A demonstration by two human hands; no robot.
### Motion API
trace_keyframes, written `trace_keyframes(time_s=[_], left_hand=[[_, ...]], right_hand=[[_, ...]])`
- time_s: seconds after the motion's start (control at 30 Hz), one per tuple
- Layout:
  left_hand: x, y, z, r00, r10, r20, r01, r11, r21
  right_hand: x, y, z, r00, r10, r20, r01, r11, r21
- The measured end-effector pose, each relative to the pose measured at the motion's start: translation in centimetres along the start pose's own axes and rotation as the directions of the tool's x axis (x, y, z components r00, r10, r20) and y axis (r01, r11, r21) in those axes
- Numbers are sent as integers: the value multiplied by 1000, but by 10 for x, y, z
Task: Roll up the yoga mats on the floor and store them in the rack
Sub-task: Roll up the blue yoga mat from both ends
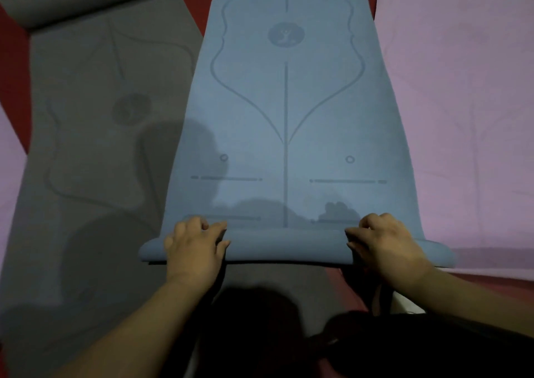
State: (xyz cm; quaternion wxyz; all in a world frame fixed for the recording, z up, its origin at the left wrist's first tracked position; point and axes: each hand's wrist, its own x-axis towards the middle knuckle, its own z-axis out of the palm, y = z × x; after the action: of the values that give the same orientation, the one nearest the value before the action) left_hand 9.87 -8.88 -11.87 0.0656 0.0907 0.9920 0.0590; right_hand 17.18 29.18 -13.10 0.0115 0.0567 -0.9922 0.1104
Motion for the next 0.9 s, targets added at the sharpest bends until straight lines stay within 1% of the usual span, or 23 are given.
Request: trace_keyframes(time_s=[0.07, 0.1, 0.17, 0.2, 0.27, 0.33, 0.4, 0.5, 0.6, 0.67, 0.77, 0.9], left_hand=[[-5, 5, 4, 1000, -9, -27, 7, 998, -57], [-6, 7, 6, 999, -2, -38, -2, 996, -91], [-11, 7, 10, 999, 39, -33, -44, 986, -158], [-14, 5, 13, 998, 67, -6, -67, 983, -173], [-20, 0, 19, 992, 105, 67, -95, 985, -141], [-23, -6, 25, 980, 125, 154, -115, 991, -74], [-22, -11, 28, 966, 135, 220, -133, 991, -23], [-21, -17, 30, 944, 139, 299, -153, 988, 22], [-22, -22, 37, 930, 189, 314, -215, 975, 49], [-21, -26, 45, 924, 238, 300, -278, 955, 100], [-18, -28, 49, 920, 301, 251, -340, 932, 128], [-10, -27, 44, 922, 300, 245, -340, 930, 140]], right_hand=[[-8, -6, 5, 999, 16, -40, -19, 996, -84], [-13, -8, 8, 999, 21, -46, -25, 996, -89], [-23, -9, 12, 998, 45, -41, -46, 998, -36], [-28, -8, 14, 999, 50, -20, -50, 999, -4], [-37, -4, 17, 998, 44, 44, -46, 998, 36], [-43, 1, 20, 995, 36, 90, -41, 997, 61], [-44, 2, 21, 993, 50, 105, -58, 995, 77], [-42, 0, 21, 994, 72, 80, -75, 996, 37], [-45, -4, 19, 993, 81, 84, -78, 996, -41], [-47, -5, 19, 991, 63, 121, -56, 997, -57], [-48, -5, 19, 986, 20, 168, -16, 1000, -26], [-45, -1, 16, 973, 3, 230, -12, 999, 38]])
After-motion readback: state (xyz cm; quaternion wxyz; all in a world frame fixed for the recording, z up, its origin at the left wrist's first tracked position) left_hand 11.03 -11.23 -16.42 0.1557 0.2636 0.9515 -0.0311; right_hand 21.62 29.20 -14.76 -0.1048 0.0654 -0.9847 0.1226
